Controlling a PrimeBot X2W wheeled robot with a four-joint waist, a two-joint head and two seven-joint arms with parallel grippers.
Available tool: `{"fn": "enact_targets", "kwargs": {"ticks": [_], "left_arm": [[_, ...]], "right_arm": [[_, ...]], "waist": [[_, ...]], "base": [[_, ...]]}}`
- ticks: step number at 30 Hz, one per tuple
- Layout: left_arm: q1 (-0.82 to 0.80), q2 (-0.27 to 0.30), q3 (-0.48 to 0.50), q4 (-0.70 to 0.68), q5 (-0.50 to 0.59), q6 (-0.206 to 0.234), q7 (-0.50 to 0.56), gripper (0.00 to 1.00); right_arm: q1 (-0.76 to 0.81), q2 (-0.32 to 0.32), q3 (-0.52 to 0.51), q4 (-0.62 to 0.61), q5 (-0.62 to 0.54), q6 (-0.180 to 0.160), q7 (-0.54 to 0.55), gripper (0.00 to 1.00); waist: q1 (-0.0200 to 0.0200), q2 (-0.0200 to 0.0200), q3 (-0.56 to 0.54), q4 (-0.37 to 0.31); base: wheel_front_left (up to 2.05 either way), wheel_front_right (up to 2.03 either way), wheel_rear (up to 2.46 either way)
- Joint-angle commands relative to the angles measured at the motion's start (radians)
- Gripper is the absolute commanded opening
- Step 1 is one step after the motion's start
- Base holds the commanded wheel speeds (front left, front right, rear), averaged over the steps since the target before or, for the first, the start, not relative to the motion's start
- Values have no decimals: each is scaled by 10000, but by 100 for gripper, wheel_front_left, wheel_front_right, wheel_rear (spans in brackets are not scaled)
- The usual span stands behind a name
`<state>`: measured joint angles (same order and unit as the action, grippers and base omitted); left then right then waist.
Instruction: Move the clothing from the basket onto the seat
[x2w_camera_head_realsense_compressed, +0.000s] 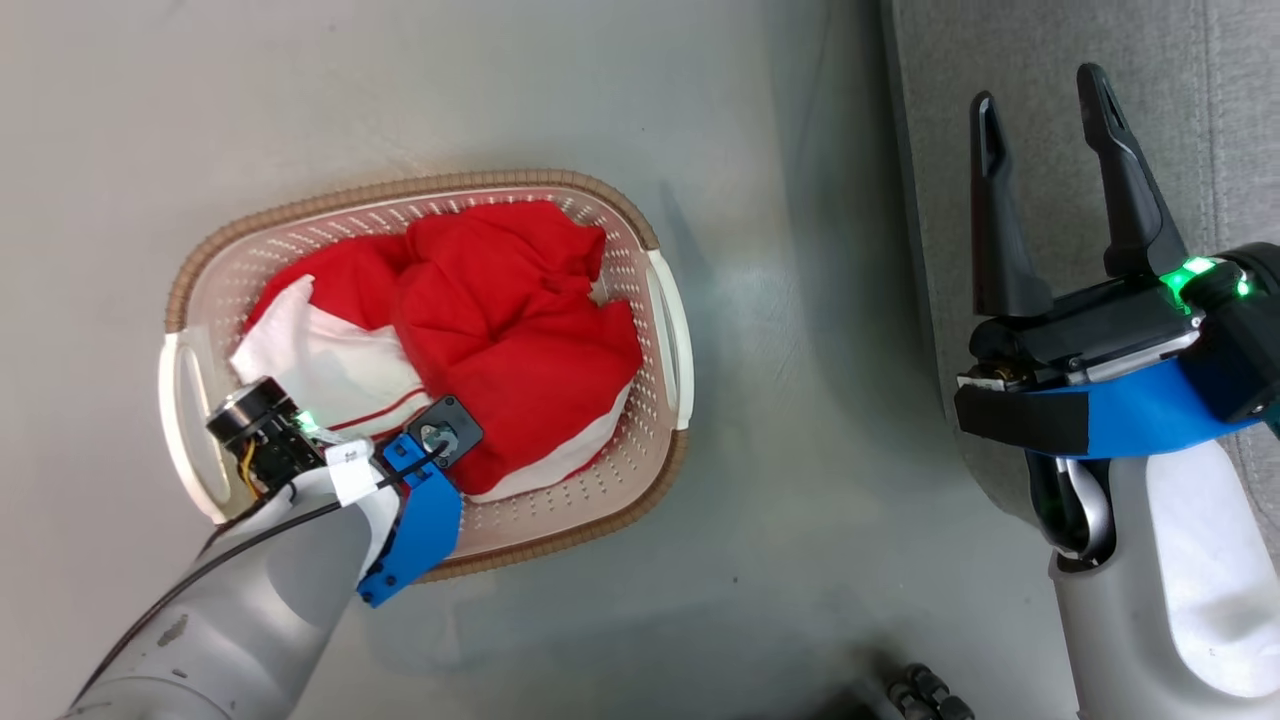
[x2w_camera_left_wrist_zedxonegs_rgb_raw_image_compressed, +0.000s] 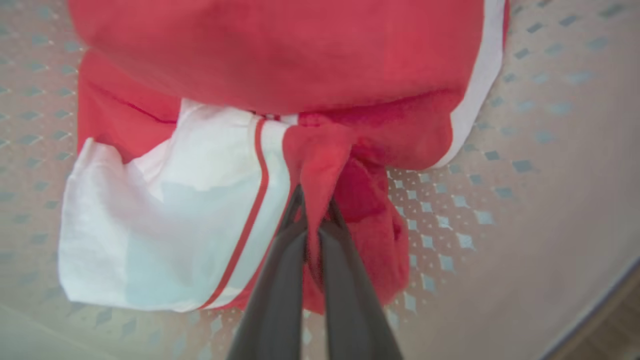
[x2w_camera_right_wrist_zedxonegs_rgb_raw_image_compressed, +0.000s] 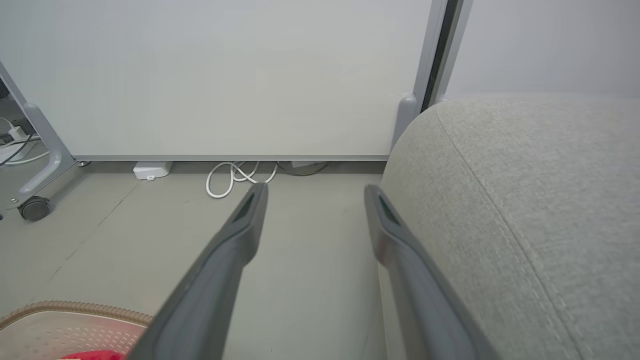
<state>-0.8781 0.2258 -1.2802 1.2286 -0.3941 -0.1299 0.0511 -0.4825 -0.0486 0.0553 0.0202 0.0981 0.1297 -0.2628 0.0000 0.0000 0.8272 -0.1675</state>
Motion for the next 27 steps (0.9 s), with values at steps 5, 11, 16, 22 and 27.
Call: {"fn": "enact_targets", "kwargs": {"ticks": [5, 11, 16, 22, 27], "left_arm": [[311, -220, -28, -147, -513, -7, -611, 0], [624, -407, -28, -251, -956, -7, -1357, 0], [907, -496, 114, -315, -1572, -7, -1875, 0], [1251, -492, 275, -454, -2366, -7, -2629, 0], [1387, -480, 479, -665, -2881, -7, -3023, 0]], "right_arm": [[203, -32, 24, 133, -40, 19, -31, 100], [495, -32, -31, 345, -166, 13, -31, 100], [763, -32, 35, 490, -199, 13, -31, 100], [1181, -32, 13, 680, -278, 13, -31, 100], [1597, -32, -26, 837, -279, 13, -31, 100]], "waist": [[0, 0, -850, 243], [0, 0, -1792, 577], [0, 0, -2464, 752], [0, 0, -3425, 969], [0, 0, -4217, 1148]], "base": [[0, 0, 0], [0, 0, 0], [0, 0, 0], [0, 0, 0], [0, 0, 0]]}}
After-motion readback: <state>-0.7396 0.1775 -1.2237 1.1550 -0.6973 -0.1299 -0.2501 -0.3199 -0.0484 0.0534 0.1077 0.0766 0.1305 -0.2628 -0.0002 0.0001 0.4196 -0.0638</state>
